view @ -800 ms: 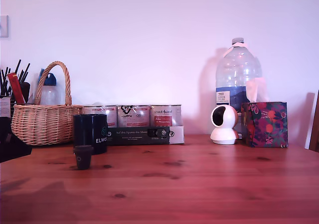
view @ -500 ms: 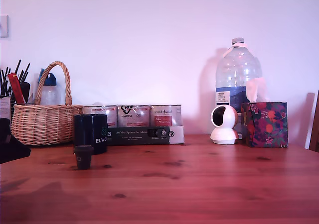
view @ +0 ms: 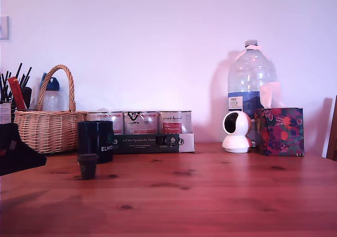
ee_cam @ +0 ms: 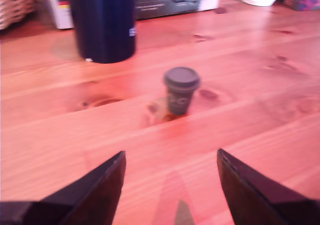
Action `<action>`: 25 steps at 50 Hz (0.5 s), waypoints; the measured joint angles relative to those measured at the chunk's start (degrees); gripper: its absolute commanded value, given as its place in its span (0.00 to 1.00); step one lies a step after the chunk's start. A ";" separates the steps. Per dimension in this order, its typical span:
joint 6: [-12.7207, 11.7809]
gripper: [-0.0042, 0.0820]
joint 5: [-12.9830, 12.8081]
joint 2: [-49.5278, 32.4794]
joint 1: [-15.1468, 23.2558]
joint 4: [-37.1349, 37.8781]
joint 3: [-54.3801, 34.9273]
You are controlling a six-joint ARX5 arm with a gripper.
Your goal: Pick up the coffee capsules from the table one by one and drop them inside the nearest coffee cup
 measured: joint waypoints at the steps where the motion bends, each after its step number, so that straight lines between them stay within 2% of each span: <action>1: 0.00 0.65 -0.04 0.00 -0.02 0.00 0.00; 15: 0.00 0.65 -0.09 0.00 -0.02 0.35 0.00; 21: -0.02 0.75 -0.28 0.00 -0.02 -1.25 0.00; 25: -0.07 0.76 -1.20 -0.02 -0.02 -3.91 0.42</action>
